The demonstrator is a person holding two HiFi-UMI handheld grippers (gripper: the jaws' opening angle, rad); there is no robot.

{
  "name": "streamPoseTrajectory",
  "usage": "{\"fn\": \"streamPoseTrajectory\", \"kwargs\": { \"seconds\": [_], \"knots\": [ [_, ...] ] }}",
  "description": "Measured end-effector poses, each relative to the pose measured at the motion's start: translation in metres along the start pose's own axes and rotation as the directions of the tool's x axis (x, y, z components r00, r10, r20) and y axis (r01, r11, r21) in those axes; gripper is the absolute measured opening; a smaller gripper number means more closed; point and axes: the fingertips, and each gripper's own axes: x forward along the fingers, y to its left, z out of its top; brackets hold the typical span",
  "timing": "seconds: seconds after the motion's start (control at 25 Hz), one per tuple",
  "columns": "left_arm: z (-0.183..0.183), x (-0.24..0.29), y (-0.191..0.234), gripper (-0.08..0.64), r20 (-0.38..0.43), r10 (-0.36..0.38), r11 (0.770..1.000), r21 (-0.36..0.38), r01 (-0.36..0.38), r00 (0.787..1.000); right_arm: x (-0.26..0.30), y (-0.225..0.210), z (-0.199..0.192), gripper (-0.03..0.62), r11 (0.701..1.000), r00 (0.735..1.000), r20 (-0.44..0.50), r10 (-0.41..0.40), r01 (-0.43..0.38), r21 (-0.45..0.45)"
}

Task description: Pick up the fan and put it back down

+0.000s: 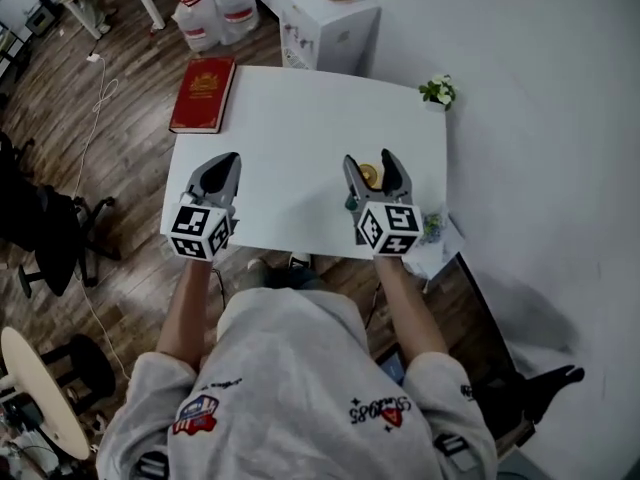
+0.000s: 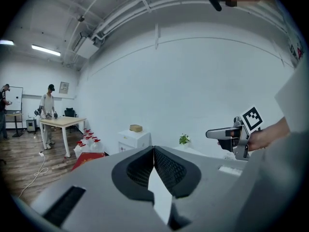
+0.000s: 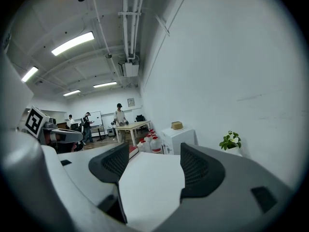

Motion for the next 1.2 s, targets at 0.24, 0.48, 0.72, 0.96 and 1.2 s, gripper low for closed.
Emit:
{"fn": "streamPoseTrajectory", "kwargs": {
  "seconds": [0.24, 0.48, 0.72, 0.96, 1.2],
  "knots": [
    [0.006, 0.052, -0.009, 0.005, -0.022, -0.104, 0.995, 0.011, 0.104, 0.994, 0.002, -0.036, -0.005, 0.321, 0.994, 0.994, -0.006, -0.108, 0.108, 0.027],
    [0.004, 0.095, -0.007, 0.005, -0.049, -0.199, 0.980, 0.010, 0.200, 0.979, 0.005, -0.061, -0.024, 0.330, 0.974, 0.975, -0.054, -0.216, 0.219, 0.052],
    [0.004, 0.122, 0.000, 0.005, -0.069, -0.275, 0.961, 0.017, 0.276, 0.959, 0.013, -0.071, -0.046, 0.331, 0.952, 0.949, -0.119, -0.293, 0.301, 0.055],
    [-0.011, 0.138, 0.013, 0.005, -0.103, -0.305, 0.952, 0.000, 0.307, 0.947, 0.022, -0.081, -0.090, 0.333, 0.927, 0.914, -0.214, -0.345, 0.368, 0.073],
    [-0.023, 0.144, 0.037, 0.005, -0.128, -0.298, 0.954, -0.026, 0.297, 0.946, 0.035, -0.103, -0.153, 0.341, 0.894, 0.840, -0.393, -0.375, 0.440, 0.087]
  ]
}}
